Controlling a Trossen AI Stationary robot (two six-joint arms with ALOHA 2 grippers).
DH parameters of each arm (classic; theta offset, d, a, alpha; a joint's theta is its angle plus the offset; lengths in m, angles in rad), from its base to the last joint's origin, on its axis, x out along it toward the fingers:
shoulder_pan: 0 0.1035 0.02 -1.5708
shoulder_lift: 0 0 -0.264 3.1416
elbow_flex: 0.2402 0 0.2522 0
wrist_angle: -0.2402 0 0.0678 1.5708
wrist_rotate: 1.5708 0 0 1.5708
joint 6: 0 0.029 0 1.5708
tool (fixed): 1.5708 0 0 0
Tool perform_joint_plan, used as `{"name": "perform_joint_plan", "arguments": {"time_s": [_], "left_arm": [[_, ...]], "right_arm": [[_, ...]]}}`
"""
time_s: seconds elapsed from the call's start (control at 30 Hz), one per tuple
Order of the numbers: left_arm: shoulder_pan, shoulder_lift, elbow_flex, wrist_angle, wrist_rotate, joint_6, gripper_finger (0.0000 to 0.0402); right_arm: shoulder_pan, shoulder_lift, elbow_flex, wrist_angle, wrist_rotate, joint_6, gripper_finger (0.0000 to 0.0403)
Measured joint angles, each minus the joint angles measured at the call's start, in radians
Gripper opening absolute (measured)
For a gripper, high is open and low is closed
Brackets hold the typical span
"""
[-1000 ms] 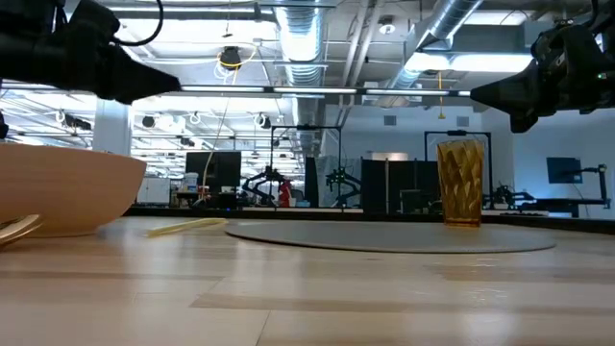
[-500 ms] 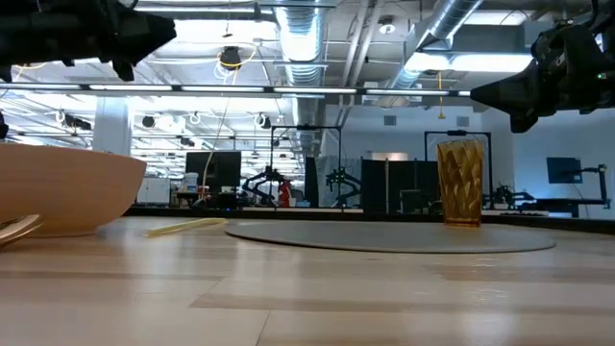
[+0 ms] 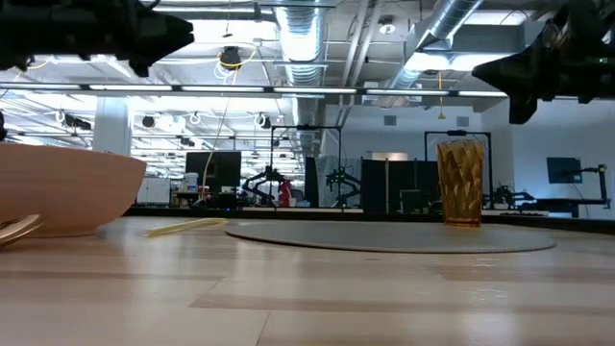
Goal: Pick & Place Utensil
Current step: Put the orange bowl on the gray mat
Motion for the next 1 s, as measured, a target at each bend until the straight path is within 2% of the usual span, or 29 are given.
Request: {"name": "perform_joint_plan", "arguments": {"time_s": [0.13,0.2,0.33,0.43,0.5,0.67,0.83,1.0], "left_arm": [[0.0,0.099,0.082,0.0,0.0,0.021,0.0154],[-0.001,0.137,0.124,0.0,0.01,0.02,0.0158],[-0.018,0.2,0.203,-0.029,0.074,0.007,0.0156],[-0.05,0.253,0.246,-0.065,0.071,0.017,0.015],[-0.071,0.286,0.266,-0.065,0.054,0.038,0.0147],[-0.12,0.331,0.312,-0.099,-0.035,0.049,0.0145],[-0.176,0.358,0.383,-0.201,-0.171,0.05,0.0145],[-0.213,0.391,0.457,-0.27,-0.233,0.05,0.0145]], "right_arm": [[-0.002,0.0,0.0,0.008,0.0,-0.004,0.0001],[-0.002,0.001,0.0,0.031,0.009,-0.058,0.0001],[-0.002,0.001,0.0,0.131,0.086,-0.226,0.0001],[-0.002,0.0,0.0,0.248,0.104,-0.232,0.0001],[0.0,0.0,0.002,0.285,0.086,-0.215,0.0002],[0.001,0.039,0.033,0.199,0.022,-0.218,0.0023],[0.001,0.148,0.083,0.201,0.016,-0.248,0.007],[0.001,0.278,0.183,0.199,-0.02,-0.256,0.01]]}}
